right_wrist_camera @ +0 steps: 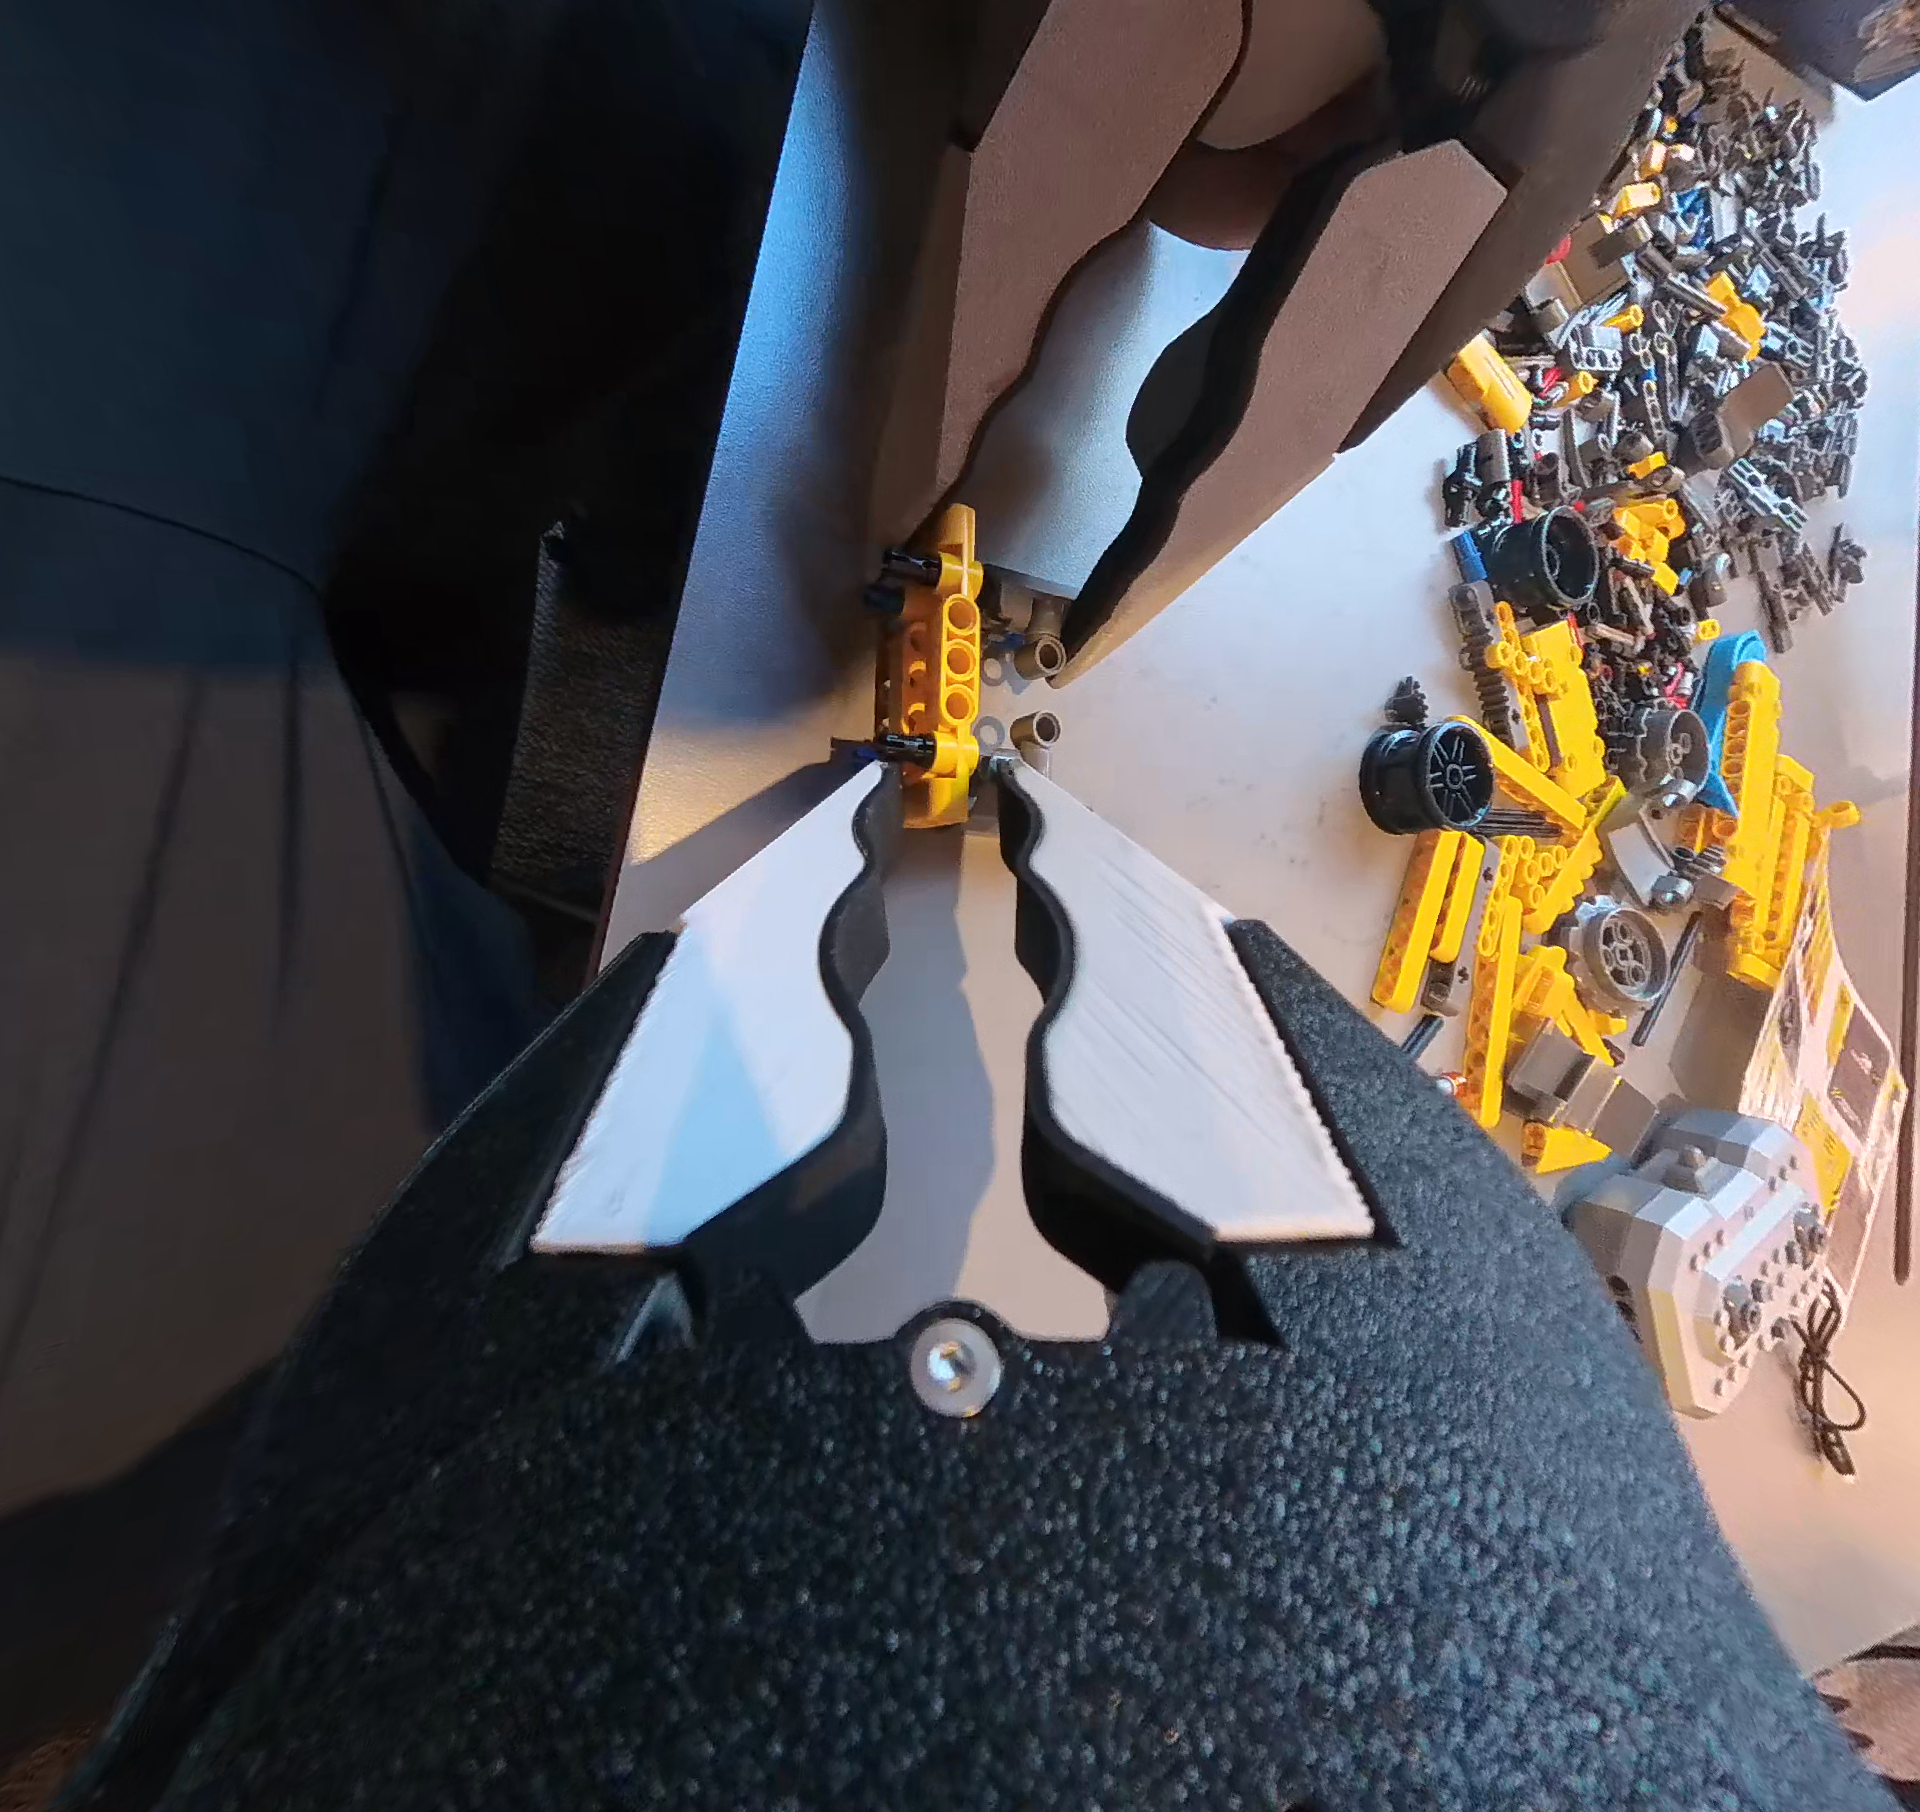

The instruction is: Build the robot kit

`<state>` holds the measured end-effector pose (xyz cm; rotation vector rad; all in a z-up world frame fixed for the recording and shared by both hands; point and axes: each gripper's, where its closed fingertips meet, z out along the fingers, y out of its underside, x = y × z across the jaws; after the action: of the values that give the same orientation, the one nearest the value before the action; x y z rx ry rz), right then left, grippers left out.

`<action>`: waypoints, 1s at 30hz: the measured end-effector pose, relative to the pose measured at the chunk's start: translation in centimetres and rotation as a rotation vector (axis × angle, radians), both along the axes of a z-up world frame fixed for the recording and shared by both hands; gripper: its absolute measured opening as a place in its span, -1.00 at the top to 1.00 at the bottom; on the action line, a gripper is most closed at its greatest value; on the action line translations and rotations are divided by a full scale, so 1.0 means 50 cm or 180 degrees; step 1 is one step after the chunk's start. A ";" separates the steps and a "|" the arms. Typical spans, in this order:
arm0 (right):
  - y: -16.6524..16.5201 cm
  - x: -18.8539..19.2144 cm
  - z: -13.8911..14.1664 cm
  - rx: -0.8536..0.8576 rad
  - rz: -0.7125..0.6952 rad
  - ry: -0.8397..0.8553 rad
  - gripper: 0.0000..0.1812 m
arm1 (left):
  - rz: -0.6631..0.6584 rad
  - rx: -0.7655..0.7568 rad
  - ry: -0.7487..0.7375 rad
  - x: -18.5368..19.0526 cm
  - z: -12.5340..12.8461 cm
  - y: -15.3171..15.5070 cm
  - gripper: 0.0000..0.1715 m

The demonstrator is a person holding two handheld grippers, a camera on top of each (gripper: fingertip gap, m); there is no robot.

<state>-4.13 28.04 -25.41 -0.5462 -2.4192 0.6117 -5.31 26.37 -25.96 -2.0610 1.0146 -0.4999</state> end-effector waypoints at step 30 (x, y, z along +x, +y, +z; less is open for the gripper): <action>0.004 -0.013 -0.006 -0.0377 0.0148 -0.0582 0.66 | -0.0015 0.0022 0.0016 0.001 0.000 -0.001 0.58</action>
<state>-4.78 28.25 -25.71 -0.6202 -2.5852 0.7580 -5.26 26.31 -25.96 -2.0553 1.0229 -0.4932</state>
